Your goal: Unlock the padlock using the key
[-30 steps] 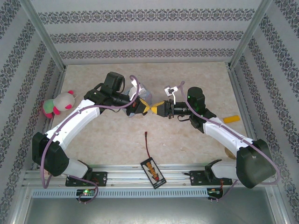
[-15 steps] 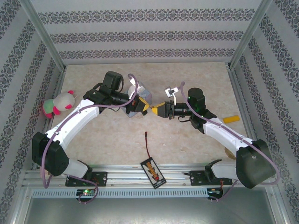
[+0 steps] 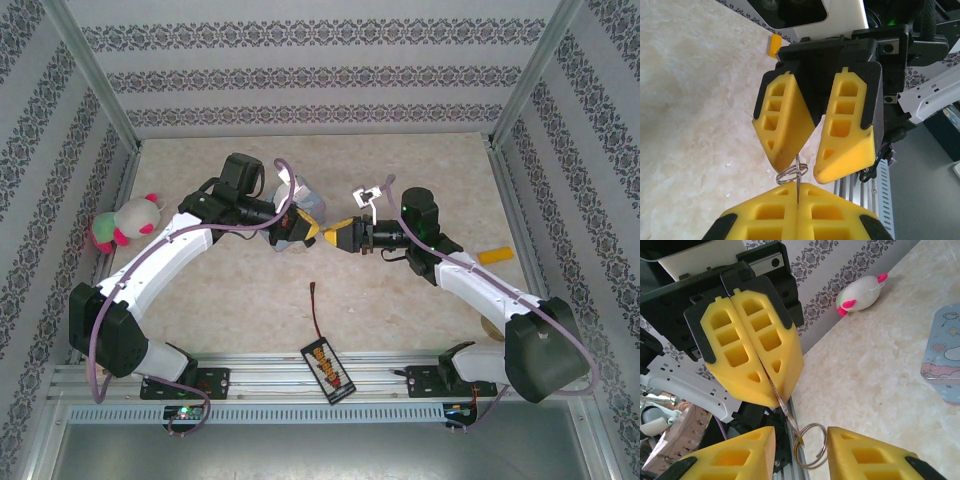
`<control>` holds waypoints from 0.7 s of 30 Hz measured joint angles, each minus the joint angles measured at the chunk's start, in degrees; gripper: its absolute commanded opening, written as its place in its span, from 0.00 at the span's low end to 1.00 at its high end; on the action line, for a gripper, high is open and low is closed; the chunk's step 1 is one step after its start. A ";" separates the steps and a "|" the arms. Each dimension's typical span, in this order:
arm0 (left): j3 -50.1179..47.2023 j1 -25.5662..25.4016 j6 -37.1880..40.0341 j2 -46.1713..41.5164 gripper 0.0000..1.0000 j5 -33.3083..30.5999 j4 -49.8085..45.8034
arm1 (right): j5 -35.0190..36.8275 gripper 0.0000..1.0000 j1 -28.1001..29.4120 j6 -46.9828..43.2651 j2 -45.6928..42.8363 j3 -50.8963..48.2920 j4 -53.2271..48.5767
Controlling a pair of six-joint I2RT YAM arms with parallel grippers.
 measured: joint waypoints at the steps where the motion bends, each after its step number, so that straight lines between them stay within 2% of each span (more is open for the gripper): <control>1: 0.00 0.00 0.13 0.00 0.00 0.13 -0.17 | -0.04 0.34 0.00 0.00 0.07 0.13 0.00; 8: 0.00 0.00 0.81 0.00 0.00 0.24 -0.46 | -0.13 0.27 0.00 0.00 0.39 0.79 0.02; 14: 0.00 0.00 0.76 0.00 0.00 0.17 -0.42 | -0.17 0.25 0.11 0.00 0.79 0.79 0.02; 17: 0.00 0.00 0.76 0.00 0.00 0.15 -0.42 | -0.48 0.16 0.11 0.04 0.79 0.79 0.02; 20: 0.00 0.04 0.72 0.00 0.00 -0.07 -0.44 | -1.09 0.00 0.24 -0.11 0.79 0.81 0.15; 21: 0.00 0.35 0.55 0.00 0.00 -0.07 -0.42 | -1.05 0.00 0.24 -0.39 0.79 0.87 0.22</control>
